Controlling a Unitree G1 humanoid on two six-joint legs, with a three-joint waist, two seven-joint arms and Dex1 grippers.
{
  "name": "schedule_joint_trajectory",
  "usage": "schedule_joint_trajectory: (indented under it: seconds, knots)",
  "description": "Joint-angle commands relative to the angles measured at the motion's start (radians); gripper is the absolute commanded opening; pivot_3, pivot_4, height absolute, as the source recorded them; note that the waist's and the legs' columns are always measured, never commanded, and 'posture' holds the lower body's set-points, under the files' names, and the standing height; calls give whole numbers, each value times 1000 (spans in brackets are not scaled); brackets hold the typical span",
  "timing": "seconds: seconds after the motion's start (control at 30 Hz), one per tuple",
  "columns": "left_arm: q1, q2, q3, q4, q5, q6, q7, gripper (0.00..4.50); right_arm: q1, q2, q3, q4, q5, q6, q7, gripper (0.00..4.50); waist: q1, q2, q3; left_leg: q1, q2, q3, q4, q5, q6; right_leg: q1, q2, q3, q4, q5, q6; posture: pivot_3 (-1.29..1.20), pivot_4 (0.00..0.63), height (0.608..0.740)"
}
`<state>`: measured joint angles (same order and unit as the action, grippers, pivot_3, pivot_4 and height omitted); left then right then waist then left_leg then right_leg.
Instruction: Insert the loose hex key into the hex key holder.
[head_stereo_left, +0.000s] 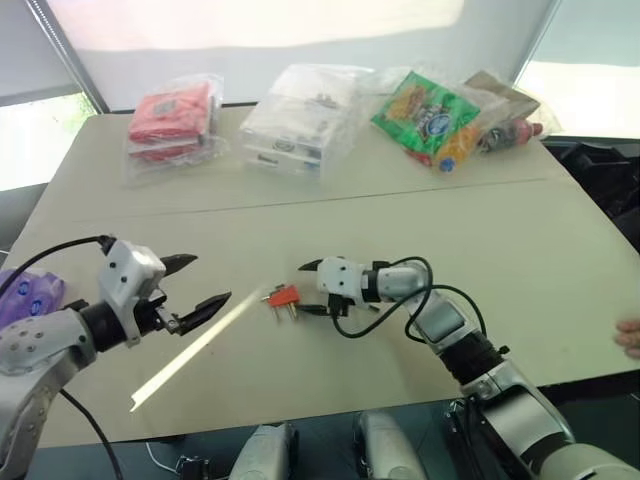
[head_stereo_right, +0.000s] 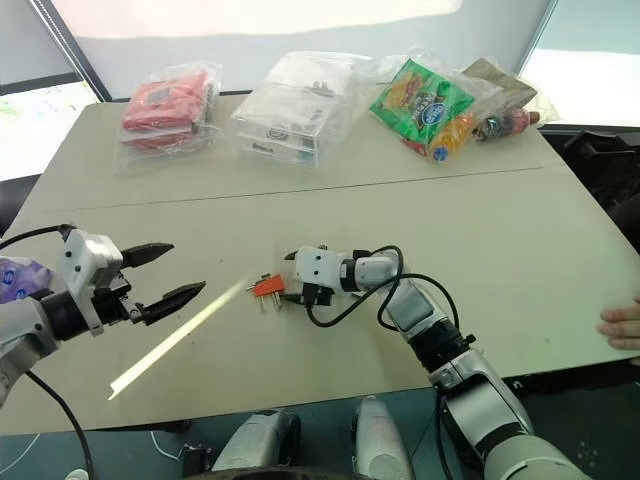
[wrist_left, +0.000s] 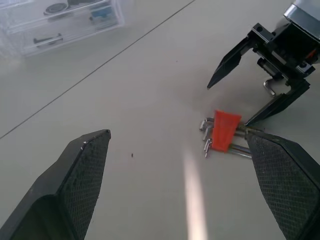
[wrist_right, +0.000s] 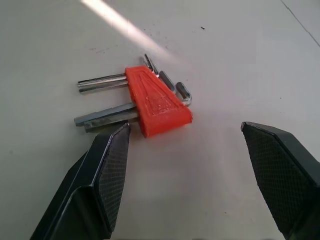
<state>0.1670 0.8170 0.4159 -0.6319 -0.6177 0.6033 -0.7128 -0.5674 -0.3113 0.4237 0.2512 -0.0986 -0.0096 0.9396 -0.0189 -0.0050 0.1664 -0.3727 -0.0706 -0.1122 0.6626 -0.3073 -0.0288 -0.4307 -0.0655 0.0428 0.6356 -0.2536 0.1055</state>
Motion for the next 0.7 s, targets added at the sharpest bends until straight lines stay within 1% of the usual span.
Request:
schedule_joint_trajectory:
  seconds: [0.03,0.33,0.53,0.7]
  knots:
    - [9,0,39,-35,9,-18,9,4483,5,8,24,-12,0,13,24,3693,0,0,0,0,0,0,0,0,0,0,0,0,0,0,0,0,150,740]
    - [21,-6,37,-45,17,-24,21,4483,-59,33,59,92,3,54,128,3693,-2,0,-1,1,0,0,0,0,0,0,1,0,0,0,0,0,150,740]
    - [39,-20,38,-61,26,-28,34,4483,-110,69,59,188,-14,64,142,3693,-5,0,-2,2,0,0,-1,0,0,0,1,0,0,0,0,0,150,740]
    - [57,-27,46,-77,31,-28,43,4483,-125,82,61,237,-27,60,146,3693,-12,0,-3,4,1,0,-2,0,0,1,1,0,1,0,0,0,150,740]
